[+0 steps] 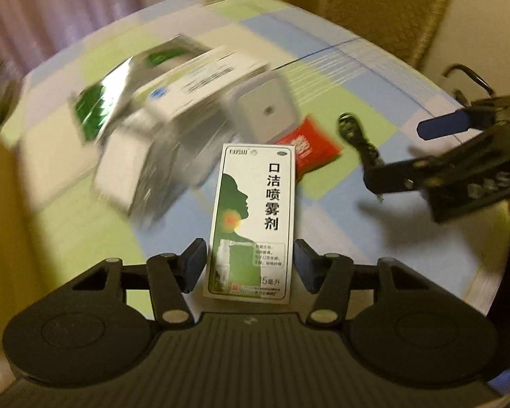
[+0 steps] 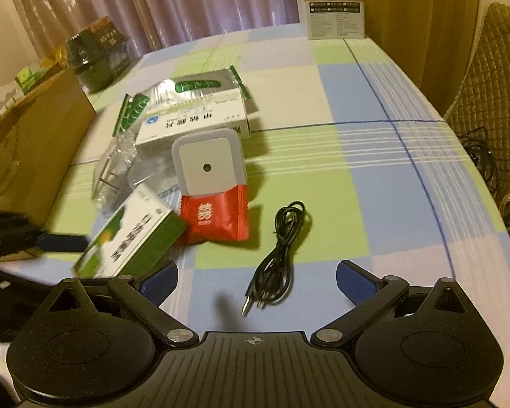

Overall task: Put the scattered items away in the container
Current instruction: 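Grasp the green-and-white spray box with the left tool while the right tool grasps the black cable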

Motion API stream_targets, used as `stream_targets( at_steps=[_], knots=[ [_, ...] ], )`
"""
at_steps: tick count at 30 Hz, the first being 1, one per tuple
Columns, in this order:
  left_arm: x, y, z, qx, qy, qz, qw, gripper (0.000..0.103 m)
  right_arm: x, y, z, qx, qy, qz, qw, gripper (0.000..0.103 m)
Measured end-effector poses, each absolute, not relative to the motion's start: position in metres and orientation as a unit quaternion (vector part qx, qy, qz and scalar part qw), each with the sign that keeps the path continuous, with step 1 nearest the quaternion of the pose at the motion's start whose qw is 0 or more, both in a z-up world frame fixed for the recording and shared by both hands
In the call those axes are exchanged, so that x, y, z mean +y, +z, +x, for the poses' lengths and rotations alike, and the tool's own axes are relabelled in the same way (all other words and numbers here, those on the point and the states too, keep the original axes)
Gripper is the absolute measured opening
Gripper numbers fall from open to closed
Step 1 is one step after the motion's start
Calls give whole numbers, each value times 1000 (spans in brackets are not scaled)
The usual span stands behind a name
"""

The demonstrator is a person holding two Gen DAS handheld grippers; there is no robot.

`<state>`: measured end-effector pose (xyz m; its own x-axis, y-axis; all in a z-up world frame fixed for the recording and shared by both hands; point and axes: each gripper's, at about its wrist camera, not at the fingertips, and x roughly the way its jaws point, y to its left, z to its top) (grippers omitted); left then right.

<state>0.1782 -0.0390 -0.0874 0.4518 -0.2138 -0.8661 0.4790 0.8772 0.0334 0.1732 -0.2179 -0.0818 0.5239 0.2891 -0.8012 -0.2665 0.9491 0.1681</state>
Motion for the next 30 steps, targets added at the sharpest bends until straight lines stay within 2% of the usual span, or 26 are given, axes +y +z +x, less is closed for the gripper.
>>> stream_targets(
  at_steps=[1,2,3,4,11,13,15,19,21,24,30],
  knots=[
    [-36,-87,176,481,-199,129,844,53,-216,-84,175,458,156,9,875,103],
    [-33,-86,174,479,-193,122,847,60,-214,-86,178,456,153,6,876,103],
    [-32,-85,172,478,-189,117,850,63,-213,-89,180,456,154,4,876,82],
    [-30,-85,172,475,-187,113,852,65,-211,-92,183,459,154,-3,875,68],
    [-37,-88,179,466,-193,122,855,70,-207,-104,189,459,138,-30,877,67],
    [-40,-90,181,466,-197,128,853,70,-205,-105,188,454,139,-41,879,44],
    [-43,-93,183,467,-202,132,851,70,-205,-104,187,452,140,-48,880,25],
    [-46,-97,186,474,-203,130,847,68,-209,-101,180,453,139,-42,880,22],
    [-47,-97,185,477,-203,130,845,64,-211,-99,175,454,142,-33,879,21],
    [-50,-99,181,480,-199,139,843,51,-213,-95,165,457,141,-20,878,21],
    [-48,-94,168,494,-196,124,838,50,-214,-91,143,466,146,-4,873,21]
  ],
)
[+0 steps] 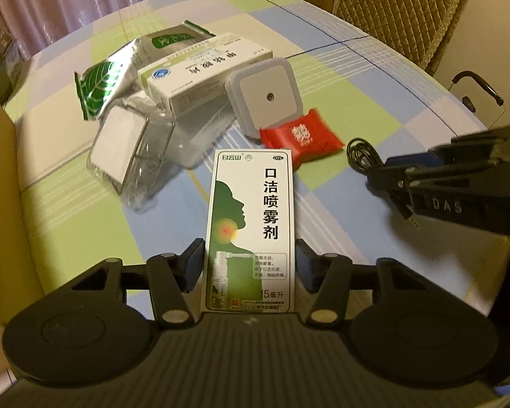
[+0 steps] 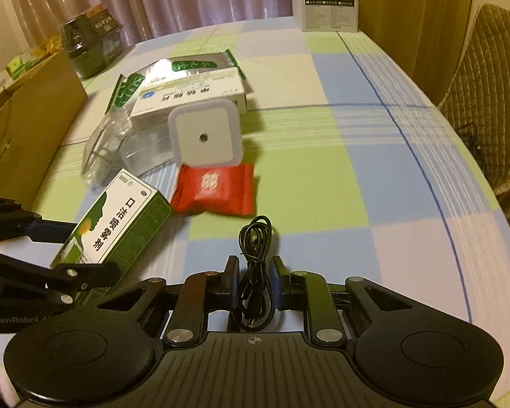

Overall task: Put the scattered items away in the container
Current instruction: 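Grasp the green-and-white spray box with the left tool while the right tool grasps the black cable, then carry the spray box and cable to the cardboard box and release both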

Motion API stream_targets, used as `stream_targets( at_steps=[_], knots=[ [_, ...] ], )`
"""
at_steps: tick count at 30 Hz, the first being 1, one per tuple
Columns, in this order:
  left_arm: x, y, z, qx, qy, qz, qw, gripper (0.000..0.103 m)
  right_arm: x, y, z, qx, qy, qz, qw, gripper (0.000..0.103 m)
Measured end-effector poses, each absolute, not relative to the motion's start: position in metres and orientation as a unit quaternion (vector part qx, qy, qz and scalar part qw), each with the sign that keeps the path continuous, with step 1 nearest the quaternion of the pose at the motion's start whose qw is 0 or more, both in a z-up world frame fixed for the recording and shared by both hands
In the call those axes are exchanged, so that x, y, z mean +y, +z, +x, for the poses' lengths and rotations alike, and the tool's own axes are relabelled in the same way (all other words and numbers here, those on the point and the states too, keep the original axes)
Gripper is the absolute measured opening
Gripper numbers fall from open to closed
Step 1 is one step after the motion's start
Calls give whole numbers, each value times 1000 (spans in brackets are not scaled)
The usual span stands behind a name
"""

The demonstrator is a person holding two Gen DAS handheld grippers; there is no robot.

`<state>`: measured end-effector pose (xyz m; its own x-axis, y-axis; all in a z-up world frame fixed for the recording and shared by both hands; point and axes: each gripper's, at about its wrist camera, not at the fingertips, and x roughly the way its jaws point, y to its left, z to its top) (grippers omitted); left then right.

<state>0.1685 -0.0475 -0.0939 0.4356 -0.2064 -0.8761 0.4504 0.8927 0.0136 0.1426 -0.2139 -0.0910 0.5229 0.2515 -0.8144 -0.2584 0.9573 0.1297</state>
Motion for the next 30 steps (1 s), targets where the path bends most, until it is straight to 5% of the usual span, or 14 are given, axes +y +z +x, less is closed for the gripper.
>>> stream_targets(
  at_steps=[3,7,14,15,16,17,18,24,27,29,30],
  knots=[
    [-44,-87,158,494,-192,112,841,50,-210,-84,131,464,155,-1,872,20],
    [-36,-76,147,495,-181,91,845,50,-204,-75,121,459,163,-3,873,3],
    [-22,-57,130,487,-165,76,854,50,-197,-81,114,472,163,-38,866,3],
    [-20,-56,128,488,-164,73,854,50,-196,-82,112,469,166,-46,866,20],
    [-18,-54,126,487,-163,72,855,50,-195,-84,111,470,167,-50,865,60],
    [-15,-52,123,486,-162,70,856,50,-196,-86,110,467,167,-50,867,79],
    [-13,-51,120,486,-161,68,856,50,-197,-85,108,459,168,-49,871,87],
    [-2,-48,113,486,-154,51,859,50,-188,-94,109,453,190,-88,867,85],
    [-1,-47,113,486,-152,44,860,50,-183,-101,114,458,200,-111,859,51],
    [-1,-46,115,484,-152,42,861,50,-181,-103,116,451,204,-119,860,51],
    [-1,-46,116,483,-153,41,861,50,-181,-103,117,449,206,-121,861,37]
  ],
)
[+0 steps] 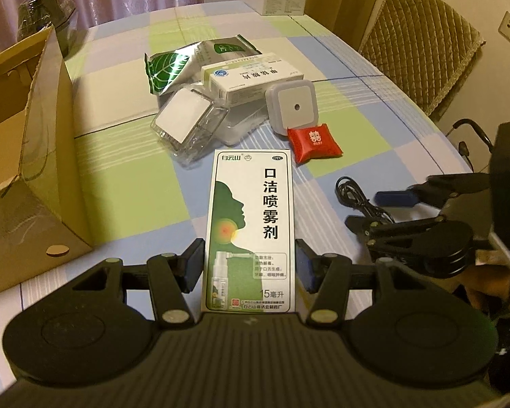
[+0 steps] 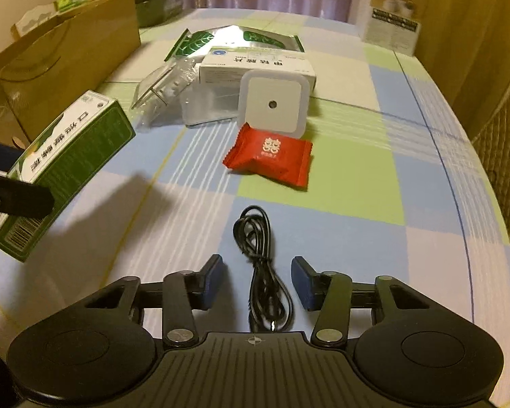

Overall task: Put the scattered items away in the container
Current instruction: 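Carry the spray box and cable to the cardboard box and release both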

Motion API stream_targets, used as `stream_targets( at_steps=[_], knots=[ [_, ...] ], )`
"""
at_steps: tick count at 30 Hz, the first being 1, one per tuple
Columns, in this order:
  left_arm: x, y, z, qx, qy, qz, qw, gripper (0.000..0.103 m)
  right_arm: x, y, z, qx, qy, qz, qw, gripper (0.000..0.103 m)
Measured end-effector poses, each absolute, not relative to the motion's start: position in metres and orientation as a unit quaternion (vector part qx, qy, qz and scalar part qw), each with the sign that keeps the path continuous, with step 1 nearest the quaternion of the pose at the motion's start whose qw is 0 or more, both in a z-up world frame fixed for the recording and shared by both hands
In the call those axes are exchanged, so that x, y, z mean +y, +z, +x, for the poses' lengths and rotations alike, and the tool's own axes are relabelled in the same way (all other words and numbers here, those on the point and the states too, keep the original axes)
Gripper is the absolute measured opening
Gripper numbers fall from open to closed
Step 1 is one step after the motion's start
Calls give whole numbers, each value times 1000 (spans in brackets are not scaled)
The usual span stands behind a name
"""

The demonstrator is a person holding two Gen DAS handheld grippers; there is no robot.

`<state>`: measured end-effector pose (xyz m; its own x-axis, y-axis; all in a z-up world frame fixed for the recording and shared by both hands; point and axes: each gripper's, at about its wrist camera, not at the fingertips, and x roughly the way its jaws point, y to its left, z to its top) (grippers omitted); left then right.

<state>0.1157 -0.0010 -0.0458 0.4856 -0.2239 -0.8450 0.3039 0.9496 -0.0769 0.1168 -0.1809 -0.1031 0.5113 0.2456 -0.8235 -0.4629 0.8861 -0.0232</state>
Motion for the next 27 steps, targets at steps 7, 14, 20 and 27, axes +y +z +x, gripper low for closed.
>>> stream_targets(
  at_steps=[7,14,20,27],
  knots=[
    [-5,-42,119,478,-158,36,863,50,-181,-95,113,448,215,-116,860,18],
    [-2,-29,112,469,-152,33,869,50,-178,-63,107,425,216,-88,875,18],
    [13,-3,108,449,-134,24,883,50,-157,-25,104,394,237,-70,886,18],
    [55,39,103,415,-92,21,905,50,-104,18,108,355,286,-49,889,18]
  ],
)
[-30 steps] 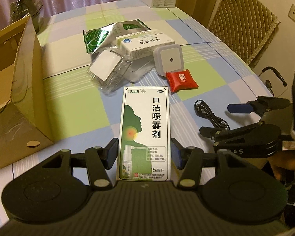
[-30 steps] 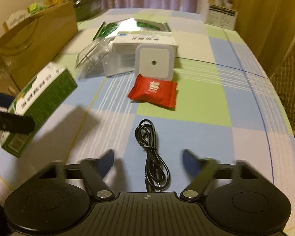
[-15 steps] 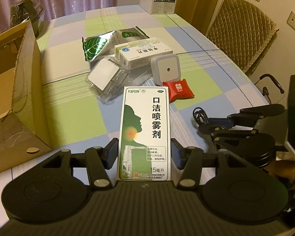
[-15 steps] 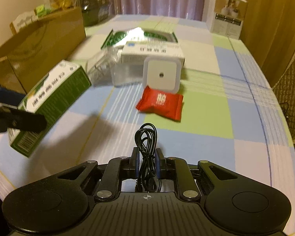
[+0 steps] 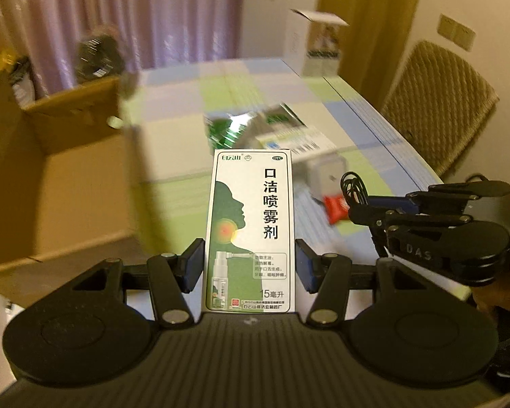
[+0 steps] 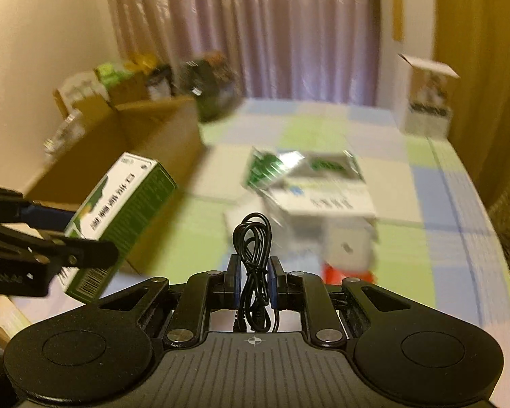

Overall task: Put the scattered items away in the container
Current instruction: 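Carry the spray box and cable to the cardboard box and release both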

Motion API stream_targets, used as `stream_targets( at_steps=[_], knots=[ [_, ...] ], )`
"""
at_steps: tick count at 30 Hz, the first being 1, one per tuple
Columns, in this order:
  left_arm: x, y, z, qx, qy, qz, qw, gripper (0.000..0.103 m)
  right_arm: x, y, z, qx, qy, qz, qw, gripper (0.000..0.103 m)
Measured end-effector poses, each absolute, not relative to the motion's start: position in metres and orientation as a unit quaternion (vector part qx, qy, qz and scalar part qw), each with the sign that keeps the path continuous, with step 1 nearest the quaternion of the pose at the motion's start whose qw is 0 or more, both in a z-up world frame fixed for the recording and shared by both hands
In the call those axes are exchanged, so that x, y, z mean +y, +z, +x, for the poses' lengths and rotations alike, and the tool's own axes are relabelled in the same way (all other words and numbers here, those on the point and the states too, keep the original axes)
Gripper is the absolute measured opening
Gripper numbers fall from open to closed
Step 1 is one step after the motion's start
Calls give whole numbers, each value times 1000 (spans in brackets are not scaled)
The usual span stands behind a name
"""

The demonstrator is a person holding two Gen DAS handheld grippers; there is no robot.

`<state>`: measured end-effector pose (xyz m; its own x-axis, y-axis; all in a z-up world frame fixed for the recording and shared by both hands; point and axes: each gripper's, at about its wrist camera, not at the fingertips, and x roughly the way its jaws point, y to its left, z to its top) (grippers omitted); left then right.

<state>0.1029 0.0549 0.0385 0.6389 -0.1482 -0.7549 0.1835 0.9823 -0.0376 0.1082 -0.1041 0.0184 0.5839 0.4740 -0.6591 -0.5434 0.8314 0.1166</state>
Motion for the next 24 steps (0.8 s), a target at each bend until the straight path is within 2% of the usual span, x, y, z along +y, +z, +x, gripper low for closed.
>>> stream_targets(
  at_steps=[10,17,24],
  knots=[
    [145,80,107,389,-9,21,921,50,14,60,123,320,370,-31,872,18],
    [208,79,129,397,34,9,917,50,72,54,148,336,392,-20,856,18],
    [238,64,147,404,47,-7,914,50,97,42,164,344,403,-21,848,18]
  ],
)
